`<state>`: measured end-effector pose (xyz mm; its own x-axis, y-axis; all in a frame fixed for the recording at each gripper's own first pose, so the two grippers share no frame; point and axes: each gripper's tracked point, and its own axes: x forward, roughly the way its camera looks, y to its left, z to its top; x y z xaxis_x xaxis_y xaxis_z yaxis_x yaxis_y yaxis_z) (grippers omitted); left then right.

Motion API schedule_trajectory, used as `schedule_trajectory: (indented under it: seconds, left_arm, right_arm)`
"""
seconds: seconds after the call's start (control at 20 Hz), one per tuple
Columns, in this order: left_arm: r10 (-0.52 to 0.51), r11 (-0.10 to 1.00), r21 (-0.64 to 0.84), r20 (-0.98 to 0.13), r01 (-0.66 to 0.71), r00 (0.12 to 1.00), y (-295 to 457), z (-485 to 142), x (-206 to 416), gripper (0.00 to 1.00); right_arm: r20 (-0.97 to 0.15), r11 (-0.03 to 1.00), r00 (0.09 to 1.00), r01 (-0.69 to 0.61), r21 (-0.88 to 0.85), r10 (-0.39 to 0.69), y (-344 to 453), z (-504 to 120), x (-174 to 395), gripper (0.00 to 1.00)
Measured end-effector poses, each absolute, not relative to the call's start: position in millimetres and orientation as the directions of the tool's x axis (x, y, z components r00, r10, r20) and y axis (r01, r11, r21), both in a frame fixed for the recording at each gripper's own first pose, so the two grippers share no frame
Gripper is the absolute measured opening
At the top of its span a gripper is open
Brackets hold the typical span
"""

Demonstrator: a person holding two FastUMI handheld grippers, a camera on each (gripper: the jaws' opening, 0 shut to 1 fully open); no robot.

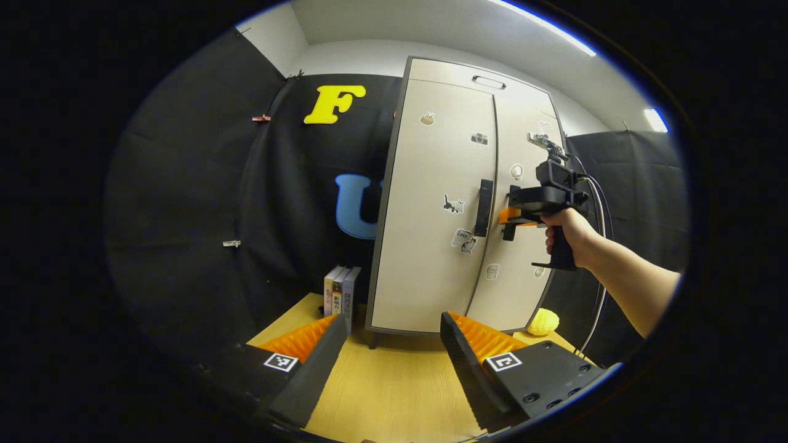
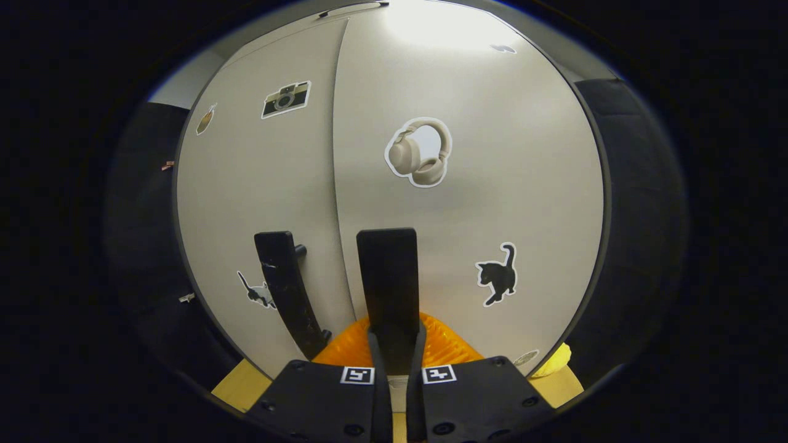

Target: Open the right door of the double-door shoe cabinet with the right hand, and open the left door with the left hand.

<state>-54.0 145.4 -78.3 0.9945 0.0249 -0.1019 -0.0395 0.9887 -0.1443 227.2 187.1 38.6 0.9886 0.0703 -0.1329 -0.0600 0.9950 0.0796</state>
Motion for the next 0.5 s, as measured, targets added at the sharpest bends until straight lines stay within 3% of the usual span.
schedule_trajectory:
  seconds: [0.5]
  left_arm:
    - [-0.017,0.995,-0.101,-0.068,0.01,0.998,124.8,-57.5,-48.0,0.95]
  right_arm:
    - [-0.124,0.985,0.984,-0.115,0.126,0.131,174.1,47.0,199.4,0.13]
